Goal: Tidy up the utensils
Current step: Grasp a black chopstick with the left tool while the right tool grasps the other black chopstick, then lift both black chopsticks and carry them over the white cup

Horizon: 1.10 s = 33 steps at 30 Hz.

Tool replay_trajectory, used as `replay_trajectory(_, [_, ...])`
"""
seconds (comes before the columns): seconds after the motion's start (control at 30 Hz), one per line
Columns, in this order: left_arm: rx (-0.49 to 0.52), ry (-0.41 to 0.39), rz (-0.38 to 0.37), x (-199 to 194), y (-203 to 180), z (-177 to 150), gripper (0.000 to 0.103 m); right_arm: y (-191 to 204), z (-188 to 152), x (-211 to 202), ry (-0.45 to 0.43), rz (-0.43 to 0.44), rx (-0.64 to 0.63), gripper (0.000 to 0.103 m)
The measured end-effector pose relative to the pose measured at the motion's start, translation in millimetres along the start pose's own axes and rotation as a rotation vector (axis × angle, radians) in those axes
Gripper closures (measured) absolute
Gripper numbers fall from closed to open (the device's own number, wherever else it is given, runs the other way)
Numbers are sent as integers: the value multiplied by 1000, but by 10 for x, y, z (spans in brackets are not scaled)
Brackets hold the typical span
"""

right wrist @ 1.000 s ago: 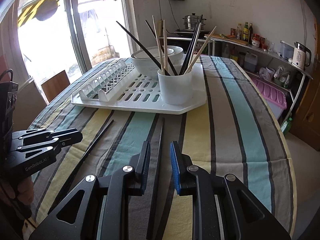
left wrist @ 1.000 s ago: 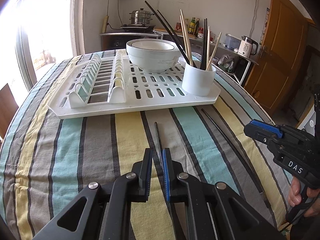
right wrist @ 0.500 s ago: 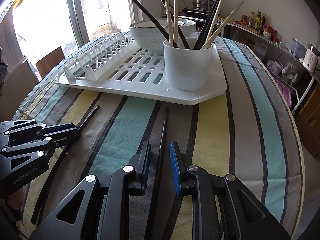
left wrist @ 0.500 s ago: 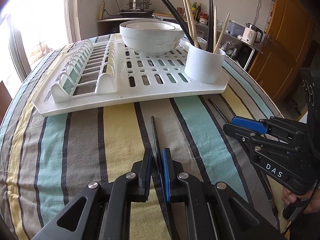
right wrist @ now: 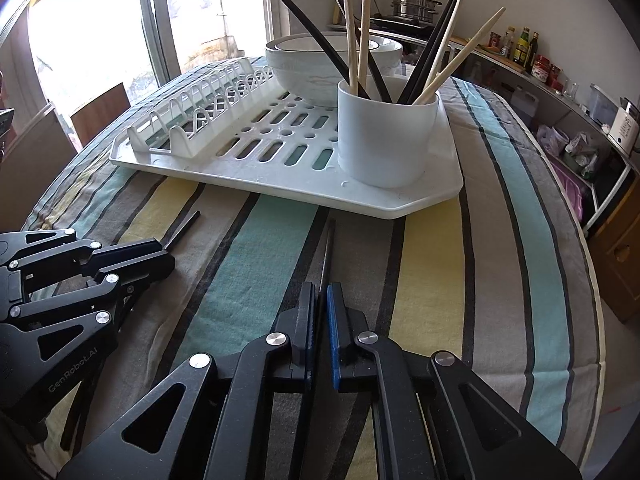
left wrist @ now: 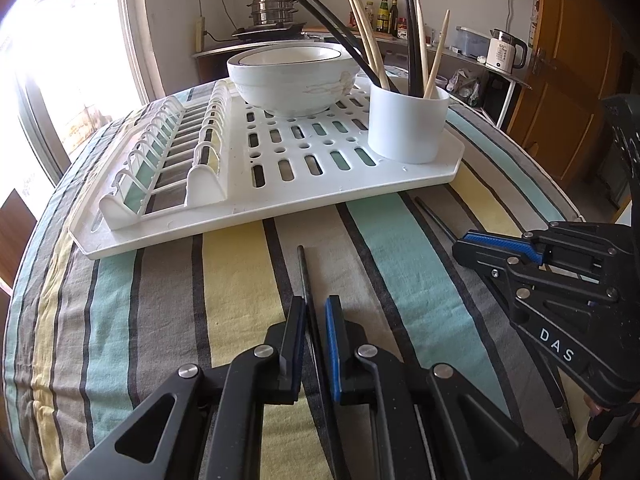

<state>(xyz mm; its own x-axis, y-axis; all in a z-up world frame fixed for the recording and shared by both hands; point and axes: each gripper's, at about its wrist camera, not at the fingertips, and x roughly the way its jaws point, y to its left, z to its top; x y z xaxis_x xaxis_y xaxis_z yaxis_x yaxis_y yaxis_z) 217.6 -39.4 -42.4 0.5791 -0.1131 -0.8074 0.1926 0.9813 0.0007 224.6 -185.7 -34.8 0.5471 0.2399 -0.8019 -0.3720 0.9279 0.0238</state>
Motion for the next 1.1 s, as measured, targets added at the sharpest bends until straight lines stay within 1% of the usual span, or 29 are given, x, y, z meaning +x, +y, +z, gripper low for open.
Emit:
replay_trajectory(0.03, [0,1,-2,2,1,7,94,-2,-3,-13,-3,6,3,97])
replay_trajectory(0.07, [-1,2,-3,2,0,12,97,-2,-6,-29,-8,13,6,97])
replay_trajectory(0.2, [-20,4,-26,-10,37,9,98,-1,-20,-132,-34,36,17,98])
replay_trajectory(0.33, [-34,-24,-58,-116,57,-13,98,4,-33,-265,-69,52,23,98])
replay_trajectory(0.57, [-53,-105,-105,-476,106,5,98,3,-12,-554,-146,65,38,98])
replay_trajectory(0.87, [-45,-226,-139,-1014,115,127,99,-21,56,-955,-258,72,58,98])
replay_trajectory(1.1, [-47,-293,-154,-1270,121,205,99,-76,64,-1226,-338,72,76,98])
